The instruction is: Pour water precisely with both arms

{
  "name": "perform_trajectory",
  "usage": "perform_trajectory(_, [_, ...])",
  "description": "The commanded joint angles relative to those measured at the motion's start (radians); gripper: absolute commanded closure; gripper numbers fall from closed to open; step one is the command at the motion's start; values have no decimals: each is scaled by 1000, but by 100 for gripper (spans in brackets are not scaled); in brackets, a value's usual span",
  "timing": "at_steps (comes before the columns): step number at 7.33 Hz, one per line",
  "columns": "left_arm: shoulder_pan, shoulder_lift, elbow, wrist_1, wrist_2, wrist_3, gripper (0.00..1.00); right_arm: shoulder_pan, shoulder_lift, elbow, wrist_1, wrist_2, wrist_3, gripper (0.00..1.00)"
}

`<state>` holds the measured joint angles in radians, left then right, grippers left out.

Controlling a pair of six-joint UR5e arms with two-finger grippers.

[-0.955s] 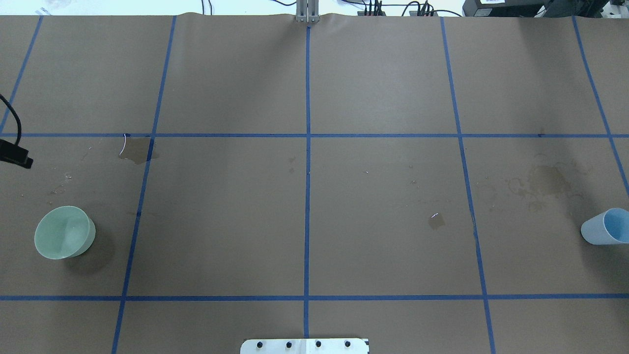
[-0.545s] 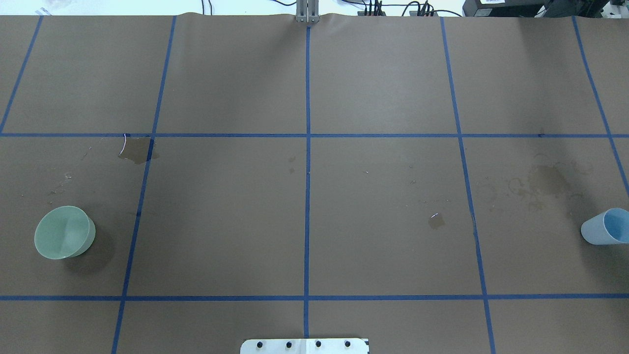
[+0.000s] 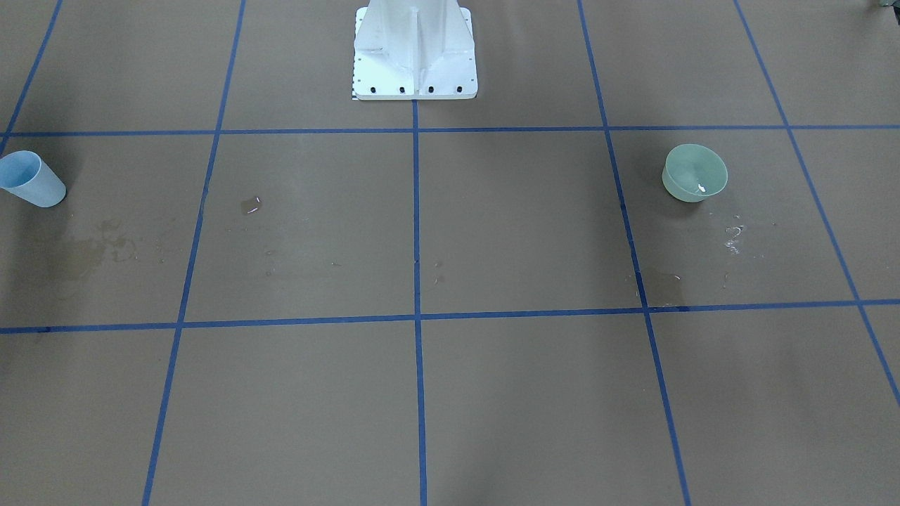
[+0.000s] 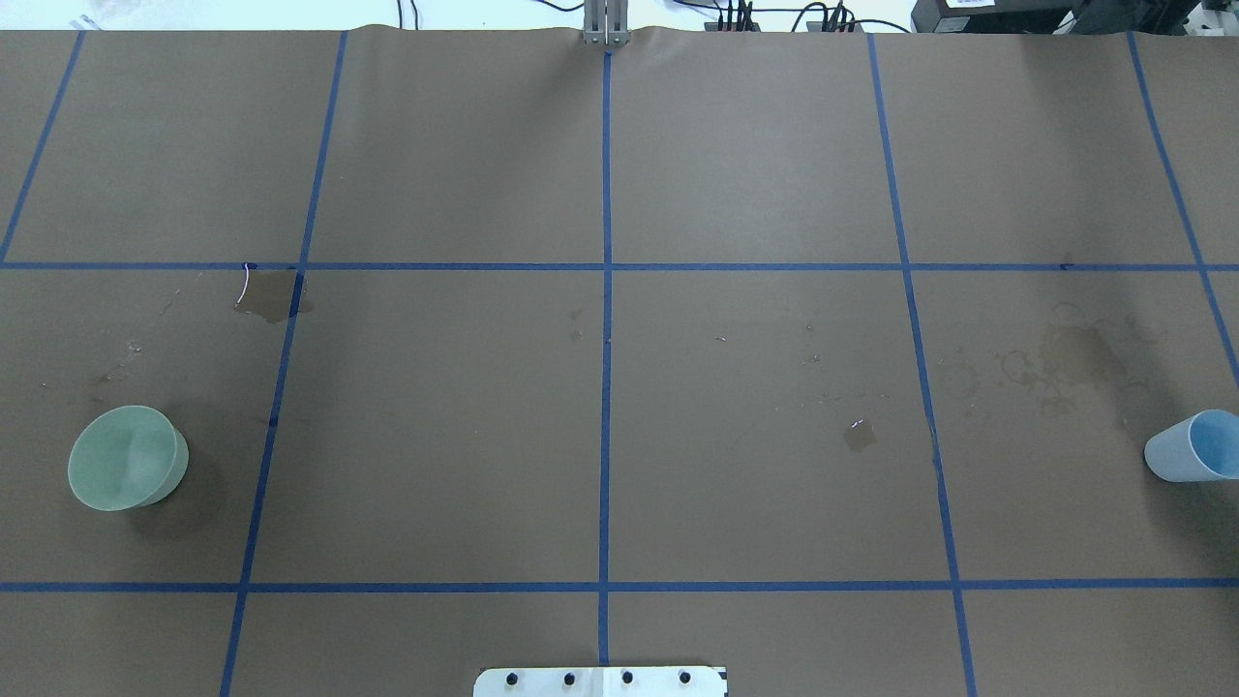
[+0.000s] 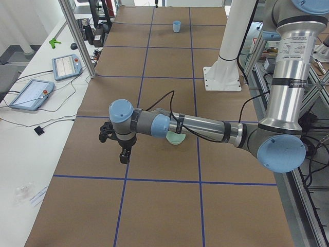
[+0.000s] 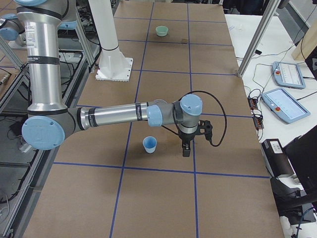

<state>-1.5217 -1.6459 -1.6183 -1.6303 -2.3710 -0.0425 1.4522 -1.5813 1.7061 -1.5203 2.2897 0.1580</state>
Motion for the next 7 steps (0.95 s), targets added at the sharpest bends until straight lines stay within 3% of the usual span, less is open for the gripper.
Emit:
perform_trajectory(1, [-8, 34, 3, -16, -1, 3, 0, 5, -48, -11, 53, 52, 6, 1])
perform_trajectory(2, [-8, 37, 18, -13, 4, 1, 0, 25, -31, -7, -18, 57, 8, 1])
perform_trajectory(4, [-5, 49, 9, -11, 103, 1, 0, 62, 29, 12, -171, 69, -1, 1])
perform_trajectory(7, [-3, 51, 12, -11, 105, 1, 0, 79, 8, 13, -178, 70, -5, 1])
